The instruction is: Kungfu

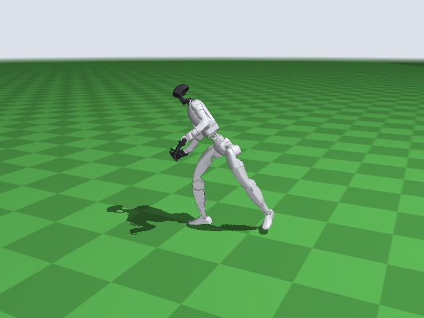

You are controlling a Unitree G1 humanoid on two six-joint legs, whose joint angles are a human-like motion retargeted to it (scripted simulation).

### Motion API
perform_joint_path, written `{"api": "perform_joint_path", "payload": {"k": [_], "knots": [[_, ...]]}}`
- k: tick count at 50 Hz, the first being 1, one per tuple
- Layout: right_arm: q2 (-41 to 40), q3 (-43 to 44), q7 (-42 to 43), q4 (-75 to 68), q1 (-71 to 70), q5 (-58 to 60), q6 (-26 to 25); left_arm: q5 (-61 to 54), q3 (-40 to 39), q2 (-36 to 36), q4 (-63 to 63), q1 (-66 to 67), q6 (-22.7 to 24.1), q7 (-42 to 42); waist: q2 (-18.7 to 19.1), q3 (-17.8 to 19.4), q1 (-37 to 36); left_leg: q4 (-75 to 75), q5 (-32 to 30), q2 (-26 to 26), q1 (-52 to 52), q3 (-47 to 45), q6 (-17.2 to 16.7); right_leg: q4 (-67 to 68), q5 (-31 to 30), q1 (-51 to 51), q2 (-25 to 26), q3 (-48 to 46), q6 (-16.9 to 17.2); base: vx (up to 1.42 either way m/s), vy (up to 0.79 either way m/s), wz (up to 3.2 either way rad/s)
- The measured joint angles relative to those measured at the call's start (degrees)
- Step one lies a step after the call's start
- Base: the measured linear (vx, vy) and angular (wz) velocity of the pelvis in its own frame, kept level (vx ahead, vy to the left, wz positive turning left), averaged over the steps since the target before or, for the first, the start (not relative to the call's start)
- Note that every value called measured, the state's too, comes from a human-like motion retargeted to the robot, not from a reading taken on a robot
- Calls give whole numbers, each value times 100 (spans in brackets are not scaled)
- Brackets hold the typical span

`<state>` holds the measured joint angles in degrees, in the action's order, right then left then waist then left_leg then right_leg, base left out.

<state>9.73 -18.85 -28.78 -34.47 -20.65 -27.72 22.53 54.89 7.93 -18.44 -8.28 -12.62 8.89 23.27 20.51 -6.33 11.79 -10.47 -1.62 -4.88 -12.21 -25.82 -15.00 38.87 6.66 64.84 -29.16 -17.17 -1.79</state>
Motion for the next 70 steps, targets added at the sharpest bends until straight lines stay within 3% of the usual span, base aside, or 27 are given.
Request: {"api": "perform_joint_path", "payload": {"k": [3, 5, 7, 8, 10, 13, 17, 19, 23, 28, 31, 35, 38, 40, 44, 47, 52, 58, 63, 67, 70], "knots": [[94, 199, 126, 94, 0, -118, -1, -723, -221, 66, -302, -327, 43, -278, -217, -124, 98, -296, -1178, -222, 232, -2, 4, 4, 374, -245, 644, 152, -213, 26, -80, -135], [206, 374, 234, 241, -42, -258, 15, -1292, -349, 131, -547, -668, 183, -505, -497, -165, 205, -778, -1880, -285, 271, -76, 289, -150, 526, -473, 1032, 494, -268, 26, -75, -144], [354, 568, 370, 454, -70, -417, 49, -1898, -465, 248, -892, -1059, 475, -732, -826, -237, 266, -1449, -2531, -191, 95, 241, 809, -326, 607, -738, 1381, 917, -264, 34, -63, -176], [425, 667, 454, 572, -73, -495, 63, -2207, -523, 327, -1110, -1247, 687, -838, -960, -284, 233, -1724, -2681, 15, -73, 764, 737, -443, 614, -898, 1600, 1097, -278, 40, -60, -229], [570, 900, 630, 831, -98, -660, 67, -2917, -649, 524, -1546, -1591, 1076, -906, -1229, -392, 163, -2322, -2120, 549, -429, 1663, 384, -662, 618, -1207, 1999, 1482, -299, 43, -53, -251], [741, 1264, 886, 1289, -176, -927, 112, -4636, -868, 966, -2002, -1929, 1145, -356, -1517, -508, 220, -3141, -866, 1057, -1069, 2080, 241, -985, 611, -1751, 2404, 1948, -285, 46, -38, -227], [842, 1684, 1325, 2054, -195, -1129, 234, -8165, -976, 1473, -2136, -2236, 607, 528, -1752, -592, 453, -3751, 682, 64, -1698, 607, 1274, -1585, 495, -2667, 2812, 2375, -321, 48, -32, -213], [825, 1885, 1573, 2459, -175, -1225, 364, -9725, -978, 1653, -2105, -2339, 340, 739, -1852, -642, 535, -3743, 1062, -228, -2013, 274, 1497, -1823, 430, -3069, 2974, 2535, -319, 48, -27, -235], [840, 2125, 2150, 3234, -173, -1456, 795, -11539, -963, 1908, -1930, -2494, -237, 1251, -1944, -679, 559, -3068, 1201, -407, -2636, 511, 1316, -2197, 297, -3820, 3397, 2980, -302, 45, -10, -271], [749, 2239, 2600, 4004, -203, -1805, 1249, -12106, -909, 2059, -1546, -2543, -604, 1660, -1980, -696, 474, -1483, 944, -821, -3048, 1246, 1328, -2324, 289, -4546, 3950, 4339, -294, 50, 10, -313], [657, 2150, 2686, 4426, -190, -2123, 1404, -12420, -793, 2159, -1242, -2506, -770, 1874, -1950, -680, 427, -423, 921, -1027, -2901, 1847, 1504, -2188, 396, -4804, 4060, 5094, -224, 56, 32, -321], [481, 1967, 2651, 4905, -59, -2646, 1456, -12869, -561, 2361, -865, -2418, -1024, 2134, -1827, -680, 466, 328, 967, -1392, -2421, 1420, 1522, -1764, 702, -4912, 3963, 5654, -139, 50, 57, -286], [357, 1902, 2558, 5257, 136, -3093, 1451, -13133, -322, 2635, -710, -2410, -1158, 2264, -1515, -603, 672, -80, 887, -1563, -2264, 709, 1422, -1592, 1039, -4940, 3750, 5612, 18, 42, 74, -181], [305, 1925, 2514, 5486, 308, -3379, 1478, -13316, -117, 2787, -624, -2391, -1212, 2307, -1223, -450, 809, -518, 279, -1771, -2268, 517, 1150, -1538, 1231, -4984, 3613, 5283, 213, 57, 88, -123], [199, 1850, 2560, 5939, 669, -3558, 1939, -13185, -79, 2699, -346, -2305, -1179, 2385, -1187, -244, 703, -1928, 777, -1949, -2583, 56, 1045, -1478, 1134, -4688, 2811, 4325, 1164, 36, 76, -152], [326, 1621, 2832, 5968, 679, -3283, 2325, -12524, -167, 2438, -66, -2117, -760, 2336, -1268, -104, 361, -2443, 1245, -1995, -2519, -340, 1130, -1505, 823, -4412, 2241, 3182, 1638, 7, 61, -151], [674, 1412, 2982, 5934, 579, -2302, 2361, -11408, -416, 1721, 507, -1581, -79, 2012, -1598, -346, -257, -2631, 1453, -1724, -2686, -499, 1198, -1946, 551, -4386, 1176, 884, 1498, 14, 35, -39], [1240, 1193, 3628, 5690, -283, -616, 2262, -10266, -943, 455, 1155, -999, 410, 1618, -1901, -691, -1177, -2541, 1103, -1573, -3426, 151, 1215, -2624, 421, -4905, 1258, 0, 1679, 4, 8, 127], [1950, 1100, 3531, 4976, -1466, -285, 1787, -9019, -1811, -937, 1450, -378, 758, 813, -2590, -816, -2224, -2109, 707, -911, -3683, 661, 1273, -2730, 754, -5467, 1075, -1030, 1533, 0, 0, 218], [2593, 1667, 2917, 3368, -2451, 439, 1424, -7895, -2692, -2194, 1147, 249, 840, -377, -3100, -451, -3292, -1607, 196, -399, -3664, 1420, 1147, -2817, 995, -5925, 1343, -1251, 1470, -9, -32, 211], [2868, 1856, 2477, 1486, -3332, 1875, 1624, -6715, -3565, -2979, 174, 721, 969, -1422, -3210, -48, -3968, -1272, -137, -158, -3456, 1906, 1013, -2907, 1125, -6324, 1585, -1398, 1489, -10, -25, 153]]}}
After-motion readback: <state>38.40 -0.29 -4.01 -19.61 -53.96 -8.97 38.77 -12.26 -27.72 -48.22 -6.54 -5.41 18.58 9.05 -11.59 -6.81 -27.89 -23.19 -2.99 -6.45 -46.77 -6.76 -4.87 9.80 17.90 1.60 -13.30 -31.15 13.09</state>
